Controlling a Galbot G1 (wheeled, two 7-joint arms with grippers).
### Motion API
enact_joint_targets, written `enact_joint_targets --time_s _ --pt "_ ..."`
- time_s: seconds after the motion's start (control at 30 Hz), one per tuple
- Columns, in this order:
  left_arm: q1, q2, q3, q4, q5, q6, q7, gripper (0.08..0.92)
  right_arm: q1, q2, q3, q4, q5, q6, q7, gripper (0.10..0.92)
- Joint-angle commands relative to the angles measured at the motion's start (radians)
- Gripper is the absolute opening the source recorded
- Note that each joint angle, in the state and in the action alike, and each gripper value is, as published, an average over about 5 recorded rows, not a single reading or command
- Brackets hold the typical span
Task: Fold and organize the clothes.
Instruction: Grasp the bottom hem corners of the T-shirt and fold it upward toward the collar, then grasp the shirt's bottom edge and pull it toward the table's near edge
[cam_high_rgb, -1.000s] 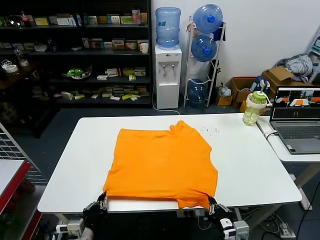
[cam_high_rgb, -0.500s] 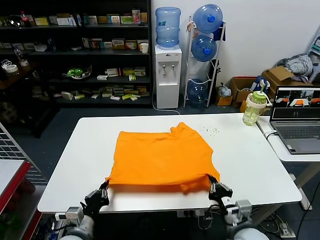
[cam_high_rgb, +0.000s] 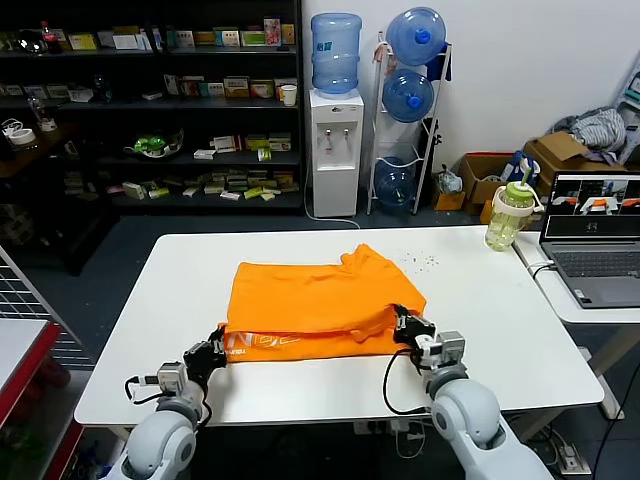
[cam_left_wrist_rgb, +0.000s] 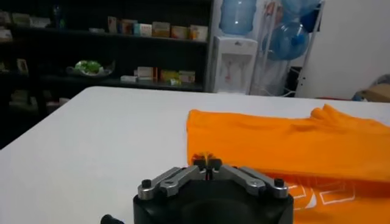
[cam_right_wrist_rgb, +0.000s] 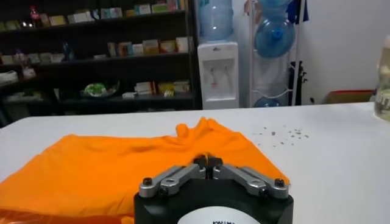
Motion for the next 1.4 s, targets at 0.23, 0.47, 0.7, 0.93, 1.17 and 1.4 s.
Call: enact_joint_targets --time_s 0.23,0.47,0.7,0.93,1.17,1.4 --pt "0.102 0.037 -0.025 -0.112 -0.008 0.056 -0.012 0.416 -0.041 -0.047 0.051 -0.012 -0.017 -0.001 -0.030 0.506" --pt "0.192 -0.016 -0.042 -0.108 0.011 0.054 0.015 0.607 -0.166 -0.109 0.123 -0.017 -0.008 0.004 -0.077 0.706" --pt "0.135 -0.041 -0.040 -0.030 0.027 0.027 0.025 0.791 -0.155 -0.095 0.121 -0.050 0.035 -0.031 -0.079 0.818" --pt "0.104 -0.034 -0.037 -0.006 0.026 0.016 0.022 0.822 -0.139 -0.084 0.105 -0.055 0.076 -0.069 -0.073 0.771" --pt "0.099 -0.032 -0.027 -0.002 0.023 0.015 0.022 0.784 -0.144 -0.086 0.103 -0.046 0.096 -0.094 -0.058 0.575" --pt "0.105 -0.035 -0.017 -0.008 0.023 0.015 0.017 0.593 -0.153 -0.087 0.105 -0.031 0.104 -0.089 -0.049 0.376"
